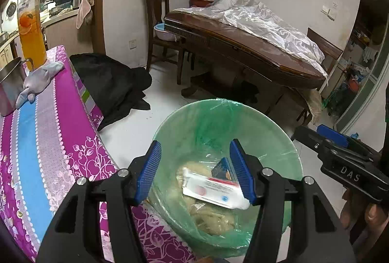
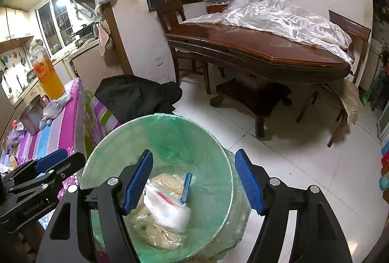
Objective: Collect trash
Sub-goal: 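Open the right tool to drop the blue box while the left tool drops the medicine box, then grasp the gold cigarette pack with the left tool while the right tool grasps the white cloth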
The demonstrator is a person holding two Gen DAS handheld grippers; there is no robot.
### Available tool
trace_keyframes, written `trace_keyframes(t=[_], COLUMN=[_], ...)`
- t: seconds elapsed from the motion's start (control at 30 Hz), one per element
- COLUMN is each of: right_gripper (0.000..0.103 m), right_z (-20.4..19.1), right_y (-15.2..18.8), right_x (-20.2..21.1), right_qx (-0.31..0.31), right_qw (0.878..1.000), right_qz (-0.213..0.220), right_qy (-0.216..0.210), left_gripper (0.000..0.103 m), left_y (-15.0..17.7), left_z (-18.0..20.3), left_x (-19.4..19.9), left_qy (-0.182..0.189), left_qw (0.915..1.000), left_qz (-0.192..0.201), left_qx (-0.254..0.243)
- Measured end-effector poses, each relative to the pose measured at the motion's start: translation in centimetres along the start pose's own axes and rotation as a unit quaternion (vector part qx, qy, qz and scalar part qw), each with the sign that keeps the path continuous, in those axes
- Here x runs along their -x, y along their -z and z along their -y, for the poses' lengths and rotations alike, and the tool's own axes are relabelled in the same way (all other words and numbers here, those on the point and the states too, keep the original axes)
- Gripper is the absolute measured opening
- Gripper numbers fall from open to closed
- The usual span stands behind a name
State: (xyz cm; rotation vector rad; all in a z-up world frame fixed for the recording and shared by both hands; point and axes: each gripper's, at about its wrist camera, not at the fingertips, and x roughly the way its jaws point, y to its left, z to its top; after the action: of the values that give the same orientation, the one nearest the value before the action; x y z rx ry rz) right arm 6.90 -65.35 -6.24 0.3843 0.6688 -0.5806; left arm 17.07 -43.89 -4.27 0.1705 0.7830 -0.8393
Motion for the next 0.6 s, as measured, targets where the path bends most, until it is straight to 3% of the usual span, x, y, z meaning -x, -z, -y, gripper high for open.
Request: trace_keyframes(t=[0.3, 0.6], right_gripper=[0.070, 0.071], right_z=[-0.9, -5.7], right_y=[0.4, 1.5], right_x=[2.3, 6.6], right_qx=[0.008, 0.049], right_qw=[1.000, 0.995], right_qz=[0.020, 0.069], right_qy=[-0.009, -0.059], left_gripper=[0.056, 0.056], left_y=[0.5, 2.4], left_z=[-0.1, -4.4], left_x=[1.6, 6.0], left_qy=[-0.004, -0.041], left_qw=[0.9999, 0.9985], left_qz=[0.011, 0.034], left_qx=[-0.007, 0.013])
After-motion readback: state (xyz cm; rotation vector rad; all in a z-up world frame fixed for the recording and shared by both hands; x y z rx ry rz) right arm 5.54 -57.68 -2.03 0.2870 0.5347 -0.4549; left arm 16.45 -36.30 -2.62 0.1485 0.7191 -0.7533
